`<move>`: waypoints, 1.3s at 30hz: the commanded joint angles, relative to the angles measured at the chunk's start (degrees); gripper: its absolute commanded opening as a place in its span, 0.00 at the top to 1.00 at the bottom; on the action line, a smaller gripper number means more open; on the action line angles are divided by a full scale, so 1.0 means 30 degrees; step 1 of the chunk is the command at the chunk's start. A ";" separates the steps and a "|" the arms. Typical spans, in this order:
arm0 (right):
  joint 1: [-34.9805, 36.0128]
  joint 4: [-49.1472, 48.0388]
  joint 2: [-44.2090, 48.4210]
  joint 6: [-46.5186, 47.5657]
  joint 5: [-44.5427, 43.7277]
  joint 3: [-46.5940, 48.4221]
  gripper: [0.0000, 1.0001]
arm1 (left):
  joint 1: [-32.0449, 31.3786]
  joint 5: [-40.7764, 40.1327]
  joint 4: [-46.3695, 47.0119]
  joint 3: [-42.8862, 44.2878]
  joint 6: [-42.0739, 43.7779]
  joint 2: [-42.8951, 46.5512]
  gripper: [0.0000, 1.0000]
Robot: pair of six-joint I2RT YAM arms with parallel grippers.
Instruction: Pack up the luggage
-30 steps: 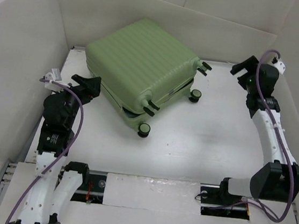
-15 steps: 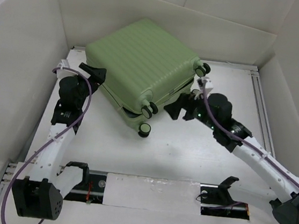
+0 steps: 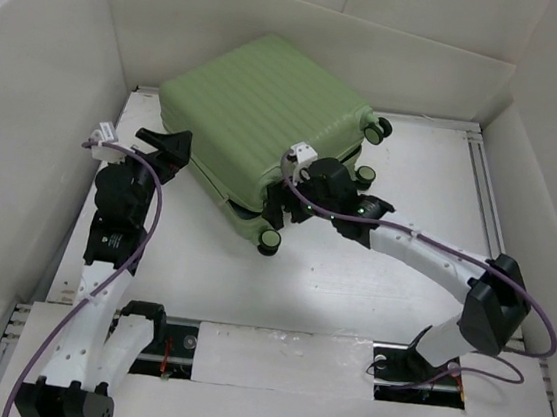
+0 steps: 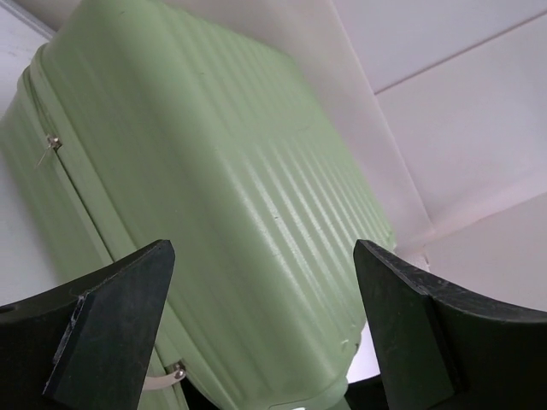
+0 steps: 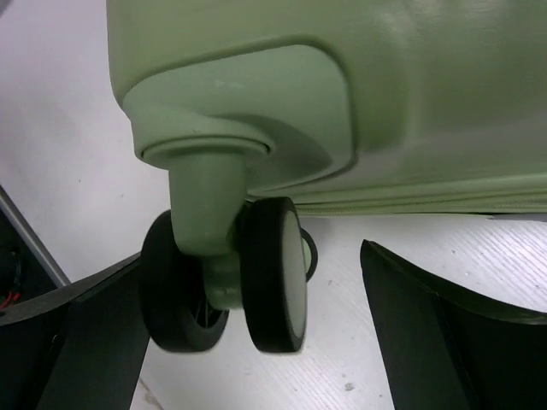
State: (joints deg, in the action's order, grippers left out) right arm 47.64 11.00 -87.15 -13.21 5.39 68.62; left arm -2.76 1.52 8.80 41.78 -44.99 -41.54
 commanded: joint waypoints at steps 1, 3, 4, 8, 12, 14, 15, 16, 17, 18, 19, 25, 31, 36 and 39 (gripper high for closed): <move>0.0877 0.0080 -0.0883 0.0654 -0.0914 0.1939 0.00 | 0.0043 0.0343 0.0144 0.0019 0.0466 -0.0478 0.17; 0.0879 0.0082 -0.1473 0.0449 -0.1673 0.2349 0.00 | 0.0043 0.0343 0.0349 0.0019 0.0466 -0.0480 0.17; 0.0879 0.0082 -0.1882 0.0246 -0.1969 0.2351 0.03 | 0.0043 0.0343 0.0349 -0.0184 0.0466 -0.0480 0.17; 0.0879 -0.0856 -0.2236 -0.0894 -0.3522 0.2351 0.50 | 0.0043 0.0343 0.0554 -0.0391 0.0466 -0.0480 0.17; 0.0879 -0.0856 -0.0837 -0.1802 -0.6416 0.1359 0.95 | 0.0043 0.0167 0.0554 -0.0567 0.0642 -0.0480 0.17; 0.0092 -0.0682 0.0538 -0.2389 -0.8267 -0.0245 0.99 | 0.0043 0.0167 0.0554 -0.0741 0.0642 -0.0480 0.17; -0.0550 -0.0680 0.2373 -0.3205 -0.8270 -0.0865 1.00 | 0.0043 0.0167 0.0554 -0.0743 0.0642 -0.0480 0.17; -0.2326 -0.0477 0.3464 -0.3590 -0.8271 -0.1596 1.00 | 0.0043 0.0371 0.0728 -0.0743 0.0642 -0.0480 0.17; -0.3504 -0.0475 0.4577 -0.4000 -0.7922 -0.3112 1.00 | 0.0043 0.0547 0.0730 -0.0743 0.0468 -0.0480 0.17; -0.4763 -0.0475 0.6648 -0.4352 -0.7716 -0.3794 1.00 | 0.0043 0.0548 0.0730 -0.0743 0.0466 -0.0480 0.17; -0.6110 -0.0475 0.7597 -0.4820 -0.7453 -0.4352 1.00 | 0.0043 0.0548 0.0730 -0.0743 0.0466 -0.0480 0.17; -1.4789 -0.0475 1.0065 -0.6609 -0.6220 -0.5442 0.67 | 0.0043 0.0492 0.0029 -0.0919 0.0698 0.0133 0.17; -1.6113 -0.0739 0.9569 -0.7315 -0.4581 -0.3570 0.07 | 0.0043 0.1189 0.1311 -0.2205 0.0468 -0.1119 0.18; -1.6113 -0.0299 0.8749 -0.7315 -0.4813 -0.2981 0.01 | -0.0336 0.3595 0.4359 -0.2852 0.0462 -0.4926 0.48; -1.6113 -0.0473 0.8370 -0.7110 -0.4813 -0.2981 0.01 | -0.3286 0.2783 0.4162 -0.1424 0.2276 -0.7621 0.52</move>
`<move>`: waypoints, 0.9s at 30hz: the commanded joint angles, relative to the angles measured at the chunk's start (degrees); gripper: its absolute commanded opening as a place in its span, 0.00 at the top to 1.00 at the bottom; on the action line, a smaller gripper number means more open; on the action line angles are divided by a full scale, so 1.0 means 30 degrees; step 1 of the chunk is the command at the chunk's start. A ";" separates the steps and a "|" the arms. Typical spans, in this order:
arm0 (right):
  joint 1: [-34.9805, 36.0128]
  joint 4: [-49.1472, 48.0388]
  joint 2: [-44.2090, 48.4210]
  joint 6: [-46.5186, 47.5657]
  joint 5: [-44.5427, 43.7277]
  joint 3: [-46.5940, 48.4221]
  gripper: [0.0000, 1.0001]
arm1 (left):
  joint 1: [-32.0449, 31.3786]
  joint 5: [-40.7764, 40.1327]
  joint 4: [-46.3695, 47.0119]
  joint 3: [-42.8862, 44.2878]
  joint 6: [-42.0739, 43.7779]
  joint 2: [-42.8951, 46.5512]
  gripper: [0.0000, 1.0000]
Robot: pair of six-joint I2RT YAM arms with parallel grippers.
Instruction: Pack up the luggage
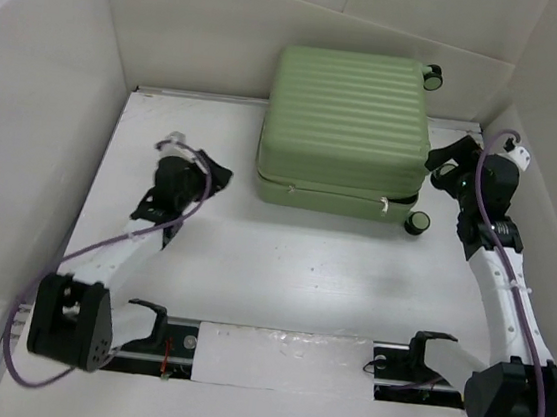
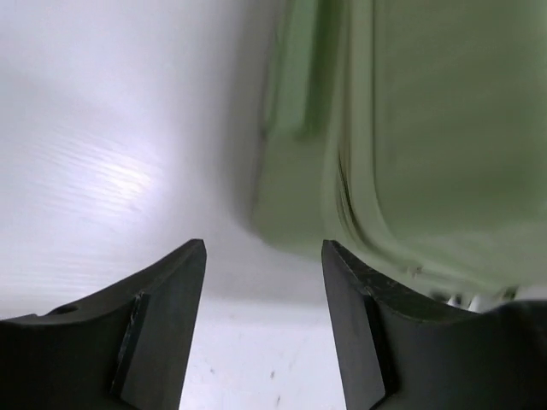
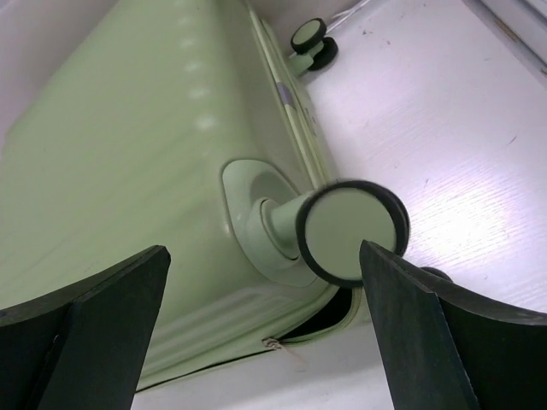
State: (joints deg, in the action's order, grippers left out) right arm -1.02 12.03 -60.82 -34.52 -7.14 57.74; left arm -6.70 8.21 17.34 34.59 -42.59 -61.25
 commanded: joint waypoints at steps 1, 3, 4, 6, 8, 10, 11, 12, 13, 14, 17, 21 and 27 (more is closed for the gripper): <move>0.0104 -0.0817 -0.0411 0.0168 -0.0639 0.0648 0.01 | -0.4741 -0.1862 0.0120 0.2575 0.2844 -0.2565 0.46; 0.0104 -0.0817 -0.0878 0.0402 -0.0639 0.1056 0.01 | -0.6840 -0.4015 -0.1176 0.4224 0.3298 -0.4009 0.45; 0.0104 -0.0817 -0.1315 0.0578 -0.0639 0.1232 0.01 | -0.7400 -0.4605 -0.1414 0.4928 0.3298 -0.4480 0.45; -0.0361 -0.0583 -0.1815 0.0580 -0.0873 0.1961 0.01 | -0.7611 -0.4845 -0.0687 0.4761 0.2714 -0.4748 0.44; -0.0918 -0.0349 -0.2460 0.0580 -0.0612 0.2316 0.01 | -0.7087 -0.5486 -0.0684 0.4557 0.2187 -0.4748 0.44; -0.2148 -0.0552 -0.2899 0.0580 0.0966 0.2901 0.01 | -0.6530 -0.5841 -0.0044 0.4001 0.1571 -0.4748 0.47; -0.2557 -0.0554 -0.3395 0.0377 0.1669 0.3135 0.01 | -0.6266 -0.5580 0.0396 0.3360 0.1569 -0.4748 0.47; -0.3287 -0.0757 -0.3690 0.0375 0.2372 0.3399 0.01 | -0.5712 -0.4881 0.1387 0.3092 0.1279 -0.4748 0.47; -0.3555 -0.0991 -0.4012 0.0143 0.3510 0.4156 0.01 | -0.5474 -0.4468 0.2064 0.2829 0.1276 -0.4922 0.47; -0.3558 -0.0993 -0.4943 0.0141 0.3927 0.4656 0.01 | -0.5240 -0.4000 0.2766 0.2594 0.1276 -0.5098 0.42; -0.3792 -0.0788 -0.6733 0.0140 0.5947 0.7052 0.01 | -0.4566 -0.3384 0.4441 0.2181 0.0780 -0.5859 0.29; -0.3792 -0.0786 -1.0272 0.0140 0.8820 0.9548 0.01 | -0.2488 -0.0574 0.7396 0.1656 -0.1502 -0.7497 0.26; -0.1861 0.1233 -1.5289 0.1635 1.0638 1.4091 0.01 | -0.1605 0.2975 0.8746 0.5695 -0.2939 -1.3239 0.28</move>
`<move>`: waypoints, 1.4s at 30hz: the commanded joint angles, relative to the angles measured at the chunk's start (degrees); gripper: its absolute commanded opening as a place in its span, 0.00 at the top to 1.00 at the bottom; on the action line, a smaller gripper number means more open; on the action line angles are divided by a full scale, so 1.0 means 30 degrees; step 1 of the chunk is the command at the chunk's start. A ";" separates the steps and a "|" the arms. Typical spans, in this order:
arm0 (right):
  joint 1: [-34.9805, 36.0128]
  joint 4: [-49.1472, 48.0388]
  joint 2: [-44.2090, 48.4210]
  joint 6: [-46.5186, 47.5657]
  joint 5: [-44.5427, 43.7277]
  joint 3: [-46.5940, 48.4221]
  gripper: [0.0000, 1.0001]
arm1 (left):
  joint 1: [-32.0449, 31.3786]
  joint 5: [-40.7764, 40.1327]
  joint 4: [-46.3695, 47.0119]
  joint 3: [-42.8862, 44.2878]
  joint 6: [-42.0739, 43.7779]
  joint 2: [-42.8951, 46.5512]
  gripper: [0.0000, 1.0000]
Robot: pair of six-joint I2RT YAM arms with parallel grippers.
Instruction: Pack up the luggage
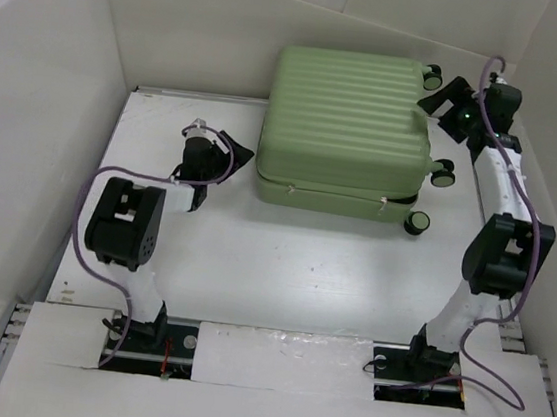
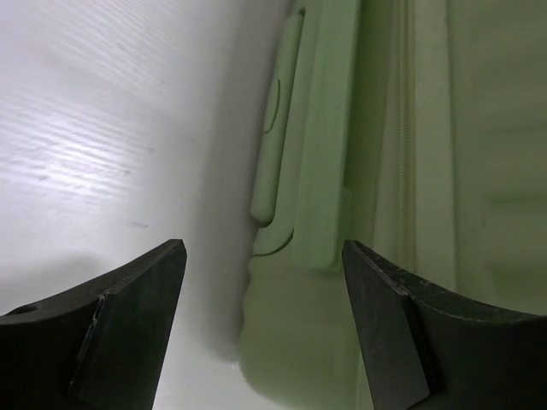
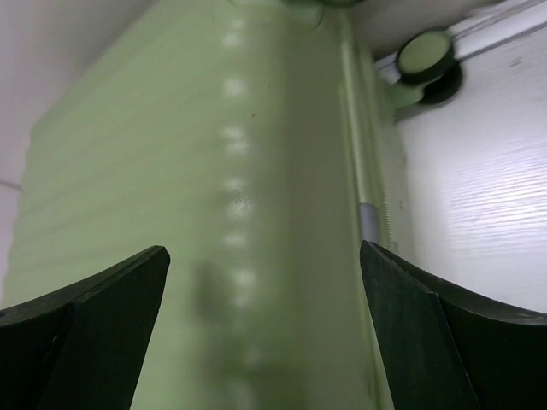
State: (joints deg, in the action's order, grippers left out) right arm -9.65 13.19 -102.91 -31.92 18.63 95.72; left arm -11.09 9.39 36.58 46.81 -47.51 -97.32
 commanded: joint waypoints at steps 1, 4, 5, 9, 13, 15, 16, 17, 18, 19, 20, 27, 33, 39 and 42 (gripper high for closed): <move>0.1251 0.0615 -0.1929 0.0942 0.2225 0.1432 0.00 | -0.0140 0.2787 0.3006 0.1624 -0.1651 -0.1658 0.30; 0.2013 -0.0906 -0.2317 0.0943 0.3512 0.0850 0.00 | -0.0140 0.3139 0.4419 0.2119 -0.2444 -0.3124 0.30; 0.2218 -0.1230 -0.2520 0.0943 0.3835 0.0846 0.00 | -0.0140 0.3140 0.4767 0.2499 -0.2446 -0.3417 0.30; 0.3358 -0.1233 -0.3515 0.0943 0.4421 0.1313 0.00 | 0.0035 0.3957 0.5967 0.3524 -0.2622 -0.5142 0.30; 0.4326 -0.1028 -0.3315 0.1527 0.4193 0.1025 0.00 | 0.0035 0.4427 0.6847 0.4434 -0.2973 -0.6550 0.43; 0.4504 -0.1028 -0.2760 0.1703 0.3633 0.0321 0.00 | 0.0035 0.4429 0.7287 0.4437 -0.3237 -0.6731 0.49; 0.4506 -0.1028 -0.2756 0.1705 0.3633 0.0087 0.00 | 0.0035 0.4429 0.8131 0.4437 -0.3730 -0.7021 0.62; 0.4506 -0.1028 -0.2466 0.1705 0.3633 -0.0118 0.00 | 0.0035 0.4429 0.8748 0.4234 -0.4025 -0.7227 0.67; 0.4506 -0.1028 -0.2463 0.1705 0.3633 -0.0468 0.00 | 0.0035 0.4429 0.9364 0.4058 -0.4405 -0.7229 0.71; 0.4506 -0.1028 -0.2231 0.1705 0.3633 -0.0472 0.00 | 0.0035 0.4632 0.9979 0.3766 -0.4757 -0.7403 0.76; 0.4506 -0.1028 -0.2229 0.1705 0.3459 -0.0472 0.01 | -0.0197 0.4808 1.1203 0.3560 -0.5340 -0.7404 0.84; 0.5642 0.2971 -0.4890 0.3664 0.4158 0.3270 0.06 | -0.1981 0.4373 1.3413 -0.2147 -0.4412 -0.2701 1.00; 0.9188 0.6238 -0.7092 0.6039 0.3225 0.7497 0.06 | -0.4588 0.3173 1.2097 -0.7650 -0.3178 0.1495 1.00; 1.1739 0.7758 -0.8756 0.6451 0.5066 1.1467 0.06 | -1.2608 -0.2856 0.5747 -0.8808 0.0799 0.8380 1.00; 1.2823 0.8757 -0.9493 0.6656 0.4894 1.4165 0.04 | -1.5138 -0.4740 0.3132 -0.8014 0.1626 1.0083 0.98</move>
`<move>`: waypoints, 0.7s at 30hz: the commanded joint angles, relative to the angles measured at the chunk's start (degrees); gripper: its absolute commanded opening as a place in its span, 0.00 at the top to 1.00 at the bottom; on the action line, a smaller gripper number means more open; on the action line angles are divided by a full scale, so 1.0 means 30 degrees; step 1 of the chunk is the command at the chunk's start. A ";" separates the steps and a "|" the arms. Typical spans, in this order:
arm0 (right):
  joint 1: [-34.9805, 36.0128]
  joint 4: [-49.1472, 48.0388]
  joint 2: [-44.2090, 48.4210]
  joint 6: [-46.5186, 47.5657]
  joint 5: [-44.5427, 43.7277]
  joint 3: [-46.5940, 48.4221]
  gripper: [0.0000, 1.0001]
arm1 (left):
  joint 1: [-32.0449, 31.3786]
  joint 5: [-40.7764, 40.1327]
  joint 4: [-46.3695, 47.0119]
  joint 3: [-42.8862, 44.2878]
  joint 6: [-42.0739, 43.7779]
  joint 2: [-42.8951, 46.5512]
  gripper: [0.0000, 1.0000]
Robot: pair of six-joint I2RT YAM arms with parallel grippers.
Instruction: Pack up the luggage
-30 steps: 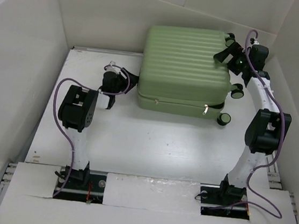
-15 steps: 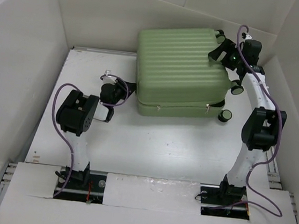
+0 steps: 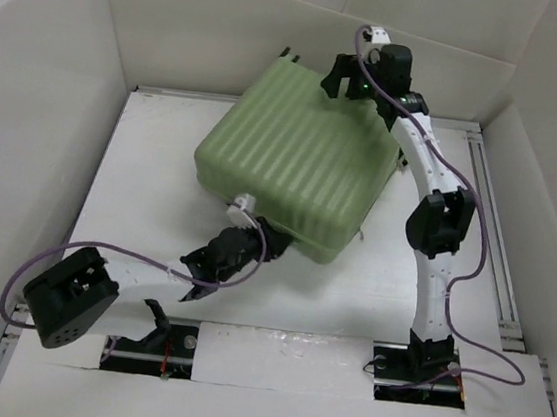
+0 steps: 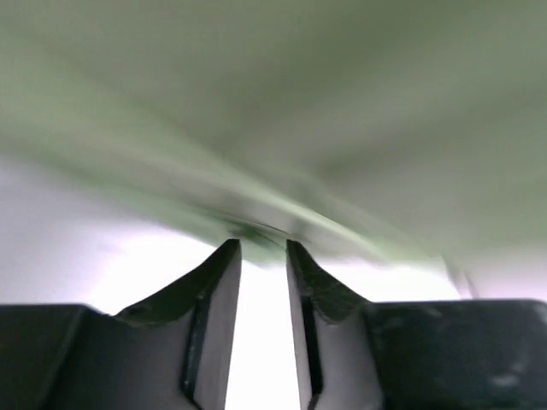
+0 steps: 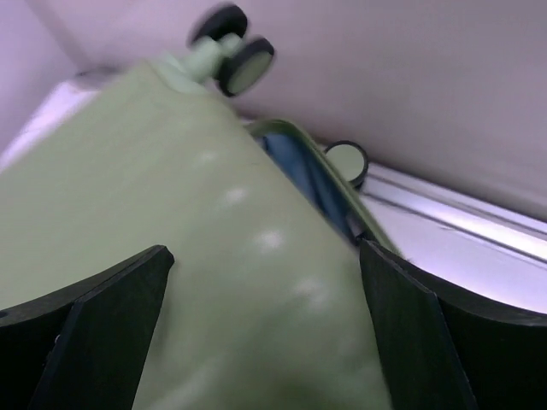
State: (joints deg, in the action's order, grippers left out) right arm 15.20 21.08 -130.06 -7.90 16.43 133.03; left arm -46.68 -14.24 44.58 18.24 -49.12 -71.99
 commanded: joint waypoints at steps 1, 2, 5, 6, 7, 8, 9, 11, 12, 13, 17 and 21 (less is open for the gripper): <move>0.4745 0.6330 -0.0620 -0.1351 0.5425 0.2146 0.02 | -0.3279 0.3512 0.0463 0.1508 0.1962 0.1874 0.94; 0.5095 0.5984 -0.0621 -0.1525 0.5220 0.2353 0.00 | -0.3279 0.3777 0.0289 0.1508 0.1960 0.2253 0.89; 0.5275 0.4697 0.1159 -0.1961 0.4431 0.1364 0.00 | -0.3279 0.3985 -0.0645 0.1798 0.2105 0.2928 0.53; 0.5275 0.3271 0.1862 -0.1966 0.4137 0.0808 0.00 | -0.3279 0.3434 -0.1520 0.1801 0.2281 0.3714 0.39; 0.4985 0.2589 0.2594 -0.2227 0.4134 -0.0213 0.00 | -0.3279 0.2935 -0.2196 0.2004 0.2457 0.4215 0.33; 0.4779 0.2060 0.3964 -0.2229 0.4134 -0.0513 0.00 | -0.3279 0.2437 -0.2725 0.2006 0.2836 0.4771 0.31; 0.4284 0.1330 0.4587 -0.2810 0.4395 -0.0748 0.00 | -0.3279 0.1533 -0.3774 0.2006 0.2839 0.5850 0.31; 0.3783 0.0856 0.6630 -0.2991 0.4923 -0.1537 0.00 | -0.3279 0.0969 -0.4485 0.2006 0.3218 0.6910 0.33; 0.3548 0.0593 0.7543 -0.3194 0.4925 -0.2208 0.00 | -0.3279 0.0735 -0.4807 0.2180 0.3220 0.7408 0.33; 0.3198 -0.0367 0.8568 -0.3196 0.4925 -0.3201 0.00 | -0.3279 0.0298 -0.5535 0.2182 0.3220 0.8283 0.33; 0.2055 -0.4177 1.5184 -0.3604 0.3613 -1.1220 0.00 | -0.3279 -0.1431 -0.7795 0.2182 0.3657 1.0806 0.33; 0.0649 -0.6582 2.2304 -0.5331 0.0741 -2.2537 0.13 | -0.2842 -0.5646 -1.1075 0.3118 0.3835 1.2889 0.18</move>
State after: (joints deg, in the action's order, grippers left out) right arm 17.47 9.91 -70.87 -19.59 23.90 82.48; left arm -56.47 -20.23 18.90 23.73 -39.27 -36.60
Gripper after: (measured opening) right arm 0.899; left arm 0.801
